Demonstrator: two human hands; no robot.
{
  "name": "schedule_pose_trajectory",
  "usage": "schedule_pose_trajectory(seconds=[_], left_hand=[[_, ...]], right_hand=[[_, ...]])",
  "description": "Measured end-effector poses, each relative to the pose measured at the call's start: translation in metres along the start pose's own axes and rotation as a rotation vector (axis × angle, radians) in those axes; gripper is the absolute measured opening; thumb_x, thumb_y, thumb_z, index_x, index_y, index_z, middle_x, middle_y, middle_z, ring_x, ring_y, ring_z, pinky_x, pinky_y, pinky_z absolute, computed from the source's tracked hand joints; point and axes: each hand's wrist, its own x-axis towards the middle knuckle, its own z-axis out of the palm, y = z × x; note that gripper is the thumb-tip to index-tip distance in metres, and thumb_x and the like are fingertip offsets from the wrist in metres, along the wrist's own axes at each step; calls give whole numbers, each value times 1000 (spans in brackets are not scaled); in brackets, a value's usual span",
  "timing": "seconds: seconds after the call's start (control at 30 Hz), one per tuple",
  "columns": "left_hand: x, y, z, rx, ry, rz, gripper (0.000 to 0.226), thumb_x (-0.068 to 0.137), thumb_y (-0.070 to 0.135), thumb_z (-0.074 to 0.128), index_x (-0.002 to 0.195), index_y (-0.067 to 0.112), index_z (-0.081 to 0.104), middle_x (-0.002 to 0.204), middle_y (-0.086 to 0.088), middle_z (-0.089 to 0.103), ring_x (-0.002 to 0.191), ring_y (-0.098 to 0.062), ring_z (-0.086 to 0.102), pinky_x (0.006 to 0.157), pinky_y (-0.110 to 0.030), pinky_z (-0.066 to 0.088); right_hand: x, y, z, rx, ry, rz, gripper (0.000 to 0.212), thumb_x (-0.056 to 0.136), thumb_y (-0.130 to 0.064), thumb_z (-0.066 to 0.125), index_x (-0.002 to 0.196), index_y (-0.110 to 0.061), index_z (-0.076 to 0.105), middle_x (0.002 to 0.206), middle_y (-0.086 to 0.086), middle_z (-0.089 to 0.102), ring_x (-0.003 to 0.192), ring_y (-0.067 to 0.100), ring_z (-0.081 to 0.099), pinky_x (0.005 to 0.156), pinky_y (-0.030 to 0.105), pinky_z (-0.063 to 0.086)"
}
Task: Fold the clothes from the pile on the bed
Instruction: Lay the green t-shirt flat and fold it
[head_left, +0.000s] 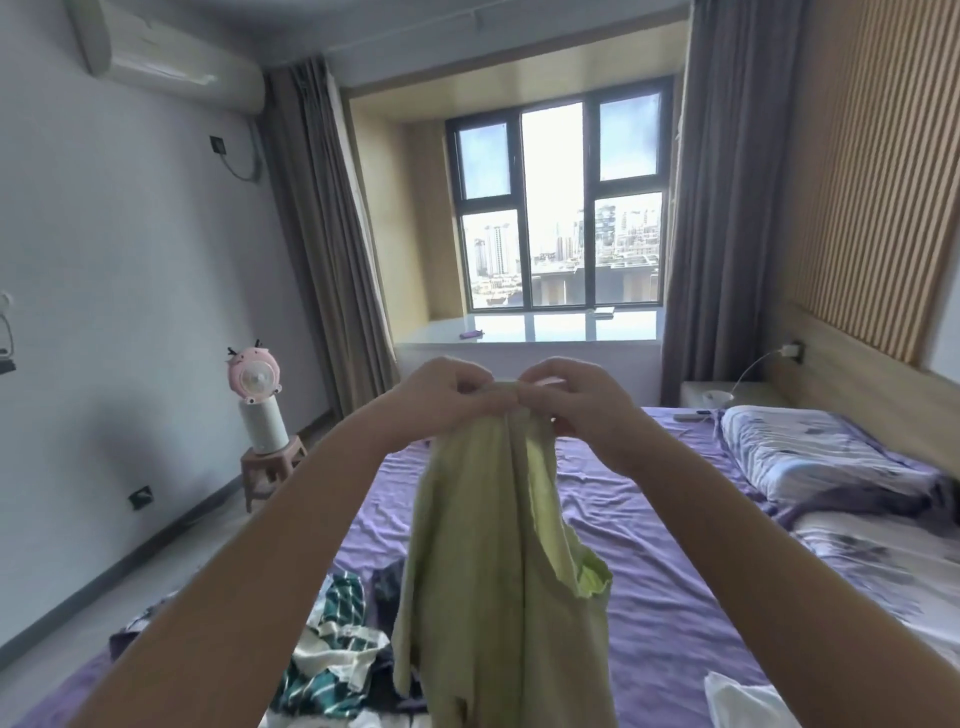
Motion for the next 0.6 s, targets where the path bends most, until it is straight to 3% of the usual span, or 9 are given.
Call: schedule_pose_trajectory(seconds=[0.1,0.2,0.27,0.37,0.5,0.6], left_hand=[[3,0,6,-244,157,-44,25,86,39,63,65,25,64,53,18,53,54,-4,49,48,-12,39],[11,3,-3,-387,255,-49,15,89,31,62,80,25,73,76,8,69,72,-12,63,65,-25,52],[19,4,-14,-333,300,-25,16,89,34,63,78,31,74,78,10,71,72,-9,65,68,-27,53],[28,0,-32,-238,415,-23,14,87,38,64,78,33,73,78,11,70,73,-8,64,70,-29,51],[29,-19,-43,-126,505,-58,17,85,43,65,75,32,72,73,12,69,66,-1,63,69,-29,51],[21,-41,-32,-99,557,-132,20,85,43,65,78,25,70,78,1,69,69,-8,61,69,-30,48]], right_hand=[[-3,9,-10,3,-23,-34,17,82,-7,68,97,-7,59,78,8,68,67,18,62,62,27,52],[-18,41,-21,-183,-112,27,11,79,-4,71,84,-8,62,69,3,66,62,13,62,63,23,51],[-28,65,-30,-309,-103,85,11,79,-8,72,73,-6,63,61,-3,62,56,6,58,60,19,47],[-39,91,-52,-347,-40,162,24,81,-10,71,78,10,59,62,3,54,55,8,51,56,19,40],[-49,103,-78,-369,32,212,28,87,-22,65,68,-10,48,69,5,35,65,14,34,59,30,24],[-46,102,-84,-357,89,189,36,87,-31,64,64,-16,39,64,-1,30,58,9,29,52,24,22]])
